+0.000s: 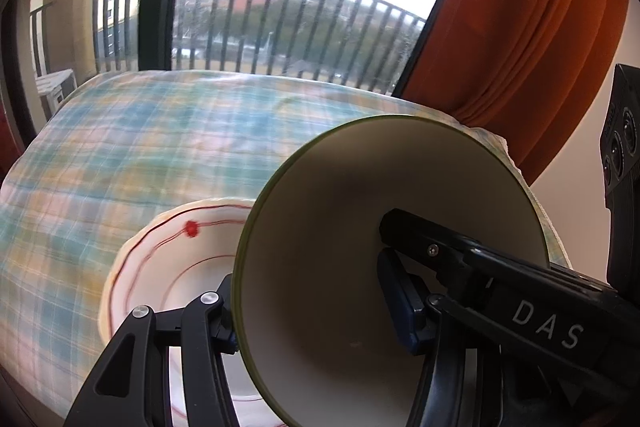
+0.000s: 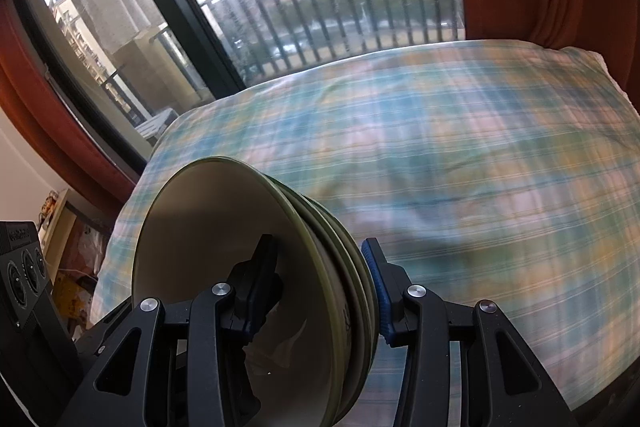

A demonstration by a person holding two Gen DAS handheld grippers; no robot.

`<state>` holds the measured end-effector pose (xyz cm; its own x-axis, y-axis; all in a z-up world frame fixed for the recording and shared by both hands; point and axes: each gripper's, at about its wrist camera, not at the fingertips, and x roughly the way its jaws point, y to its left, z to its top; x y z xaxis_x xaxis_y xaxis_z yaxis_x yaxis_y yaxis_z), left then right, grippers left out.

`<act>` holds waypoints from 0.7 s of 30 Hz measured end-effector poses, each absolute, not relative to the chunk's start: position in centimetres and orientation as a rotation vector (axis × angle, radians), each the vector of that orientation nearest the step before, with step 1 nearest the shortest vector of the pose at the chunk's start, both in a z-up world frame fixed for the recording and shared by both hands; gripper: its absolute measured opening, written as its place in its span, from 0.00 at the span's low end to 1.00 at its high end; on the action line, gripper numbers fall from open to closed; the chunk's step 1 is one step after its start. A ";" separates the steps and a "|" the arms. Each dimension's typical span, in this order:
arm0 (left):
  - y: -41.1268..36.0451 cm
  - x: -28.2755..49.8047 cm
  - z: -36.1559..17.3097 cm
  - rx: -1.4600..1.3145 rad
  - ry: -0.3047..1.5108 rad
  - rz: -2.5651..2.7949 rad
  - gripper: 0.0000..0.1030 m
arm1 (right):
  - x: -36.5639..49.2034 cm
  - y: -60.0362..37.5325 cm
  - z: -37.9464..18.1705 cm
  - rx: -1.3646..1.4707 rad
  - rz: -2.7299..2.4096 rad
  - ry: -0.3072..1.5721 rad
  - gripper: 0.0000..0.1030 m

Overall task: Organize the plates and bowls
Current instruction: 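Lift the nested bowls and carry them over the floral plate stack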

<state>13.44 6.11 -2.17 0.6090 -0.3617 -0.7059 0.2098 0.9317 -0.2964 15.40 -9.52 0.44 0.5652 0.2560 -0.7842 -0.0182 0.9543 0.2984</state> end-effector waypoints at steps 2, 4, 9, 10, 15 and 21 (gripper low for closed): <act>7.1 13.3 -2.4 -0.205 0.864 -0.328 0.55 | 15.5 -8.7 0.2 0.266 0.166 0.971 0.46; 7.8 13.0 -2.6 -0.212 0.868 -0.322 0.55 | 15.5 -7.6 -0.1 0.257 0.171 0.981 0.46; 9.5 12.9 -3.5 -0.219 0.896 -0.313 0.55 | 15.5 -5.9 -1.1 0.251 0.174 1.008 0.46; 9.7 12.9 -3.7 -0.219 0.900 -0.311 0.55 | 15.6 -5.6 -1.3 0.252 0.174 1.016 0.46; 10.8 13.3 -4.3 -0.220 0.926 -0.301 0.55 | 16.1 -4.4 -2.3 0.259 0.181 1.048 0.46; 11.0 14.1 -4.7 -0.209 0.929 -0.303 0.54 | 16.8 -3.9 -2.7 0.249 0.175 1.055 0.45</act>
<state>14.10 11.01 -4.68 0.5607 -0.3438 -0.7532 0.1654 0.9379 -0.3050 16.85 -3.88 -2.75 0.4838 0.2601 -0.8356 -0.0231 0.9583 0.2849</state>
